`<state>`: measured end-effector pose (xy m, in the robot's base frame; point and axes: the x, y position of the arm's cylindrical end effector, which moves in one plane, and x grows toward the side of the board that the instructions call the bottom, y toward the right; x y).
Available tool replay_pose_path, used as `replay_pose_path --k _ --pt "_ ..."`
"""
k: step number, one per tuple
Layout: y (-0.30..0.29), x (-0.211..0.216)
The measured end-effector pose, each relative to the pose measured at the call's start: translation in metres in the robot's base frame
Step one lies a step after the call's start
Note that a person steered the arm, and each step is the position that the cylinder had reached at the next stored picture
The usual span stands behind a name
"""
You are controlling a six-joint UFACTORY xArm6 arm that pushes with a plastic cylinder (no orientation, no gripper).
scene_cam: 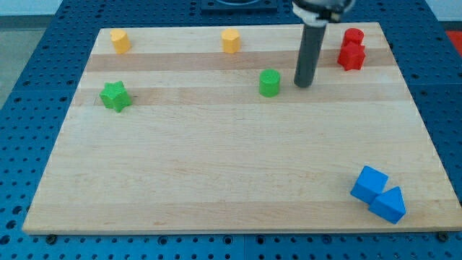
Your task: Push the red circle along with the red star a bit down
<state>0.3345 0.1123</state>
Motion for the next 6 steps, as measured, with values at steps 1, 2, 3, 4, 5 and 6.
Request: replay_pose_path --k 1,2,3,4,5,6 --pt "0.001 -0.074" --pt "0.016 -0.14" --pt "0.033 -0.143" --pt "0.103 -0.143" --pt "0.118 -0.139" --pt "0.122 -0.137"
